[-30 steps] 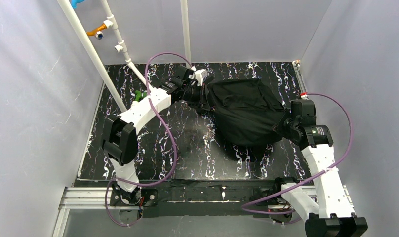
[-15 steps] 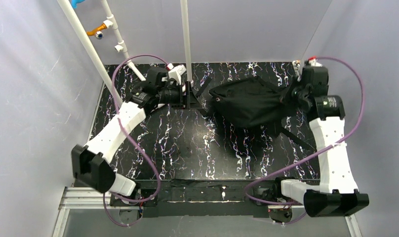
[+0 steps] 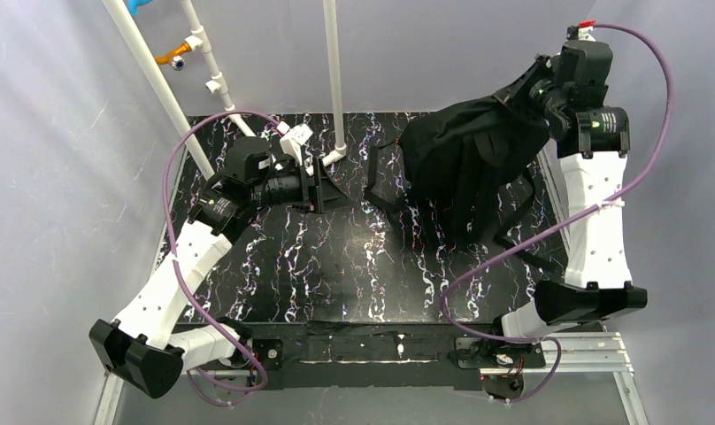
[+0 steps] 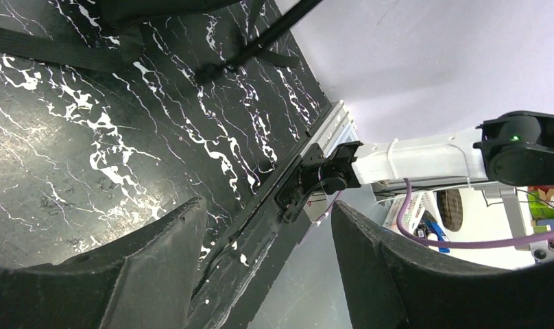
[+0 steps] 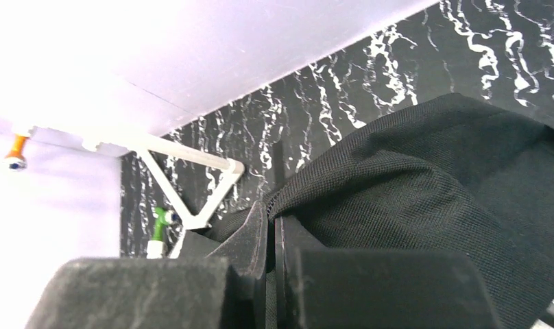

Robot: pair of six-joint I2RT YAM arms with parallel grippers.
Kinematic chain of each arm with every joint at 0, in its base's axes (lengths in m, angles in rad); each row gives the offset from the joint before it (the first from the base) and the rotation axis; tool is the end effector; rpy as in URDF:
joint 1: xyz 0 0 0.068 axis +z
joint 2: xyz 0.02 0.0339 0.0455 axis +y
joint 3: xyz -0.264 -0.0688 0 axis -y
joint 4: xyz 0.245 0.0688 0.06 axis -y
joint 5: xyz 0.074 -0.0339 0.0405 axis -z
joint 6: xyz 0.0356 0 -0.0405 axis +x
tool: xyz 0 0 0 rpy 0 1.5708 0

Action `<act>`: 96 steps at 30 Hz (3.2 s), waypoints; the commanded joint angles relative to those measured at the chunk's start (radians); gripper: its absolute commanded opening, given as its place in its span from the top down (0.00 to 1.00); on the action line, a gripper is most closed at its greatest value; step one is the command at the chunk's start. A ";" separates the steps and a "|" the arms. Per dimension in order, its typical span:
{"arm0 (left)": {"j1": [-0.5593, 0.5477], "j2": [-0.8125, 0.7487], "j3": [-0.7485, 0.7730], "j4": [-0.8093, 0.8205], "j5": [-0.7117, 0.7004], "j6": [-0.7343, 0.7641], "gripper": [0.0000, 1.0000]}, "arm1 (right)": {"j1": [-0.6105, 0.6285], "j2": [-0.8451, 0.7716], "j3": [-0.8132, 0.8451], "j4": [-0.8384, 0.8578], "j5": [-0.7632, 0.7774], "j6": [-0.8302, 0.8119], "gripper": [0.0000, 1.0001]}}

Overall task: Pack the student bag
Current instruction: Zip the student bag at the center of the board, then adjust the student bag at the center of the board.

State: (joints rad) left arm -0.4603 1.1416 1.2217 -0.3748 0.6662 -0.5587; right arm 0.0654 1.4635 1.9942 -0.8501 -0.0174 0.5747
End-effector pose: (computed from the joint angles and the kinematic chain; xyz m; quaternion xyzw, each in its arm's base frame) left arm 0.2116 -0.1295 0.4033 0.1572 0.7678 -0.5038 0.3633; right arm 0.2761 0.0187 0.5173 0.1992 0.7857 0.1909 0.5537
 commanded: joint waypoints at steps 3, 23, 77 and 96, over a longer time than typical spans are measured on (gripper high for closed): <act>0.000 -0.037 -0.001 -0.010 0.020 -0.016 0.34 | -0.043 0.054 0.218 0.312 -0.111 0.168 0.99; -0.048 -0.053 0.012 0.097 -0.020 0.051 0.29 | -0.176 -0.009 0.001 0.654 -0.314 0.703 0.99; -0.525 0.527 0.334 0.105 -1.101 -0.103 1.00 | 0.056 0.127 -0.300 0.346 -0.537 -0.051 0.07; -0.502 0.419 0.335 0.103 -0.913 0.003 0.44 | 0.052 0.106 0.017 0.446 -0.560 0.112 0.02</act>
State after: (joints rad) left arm -0.9642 1.6417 1.5440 -0.2405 -0.2825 -0.5797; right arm 0.1238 1.5921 1.9995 -0.4942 -0.5518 0.6132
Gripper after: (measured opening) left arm 0.534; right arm 0.983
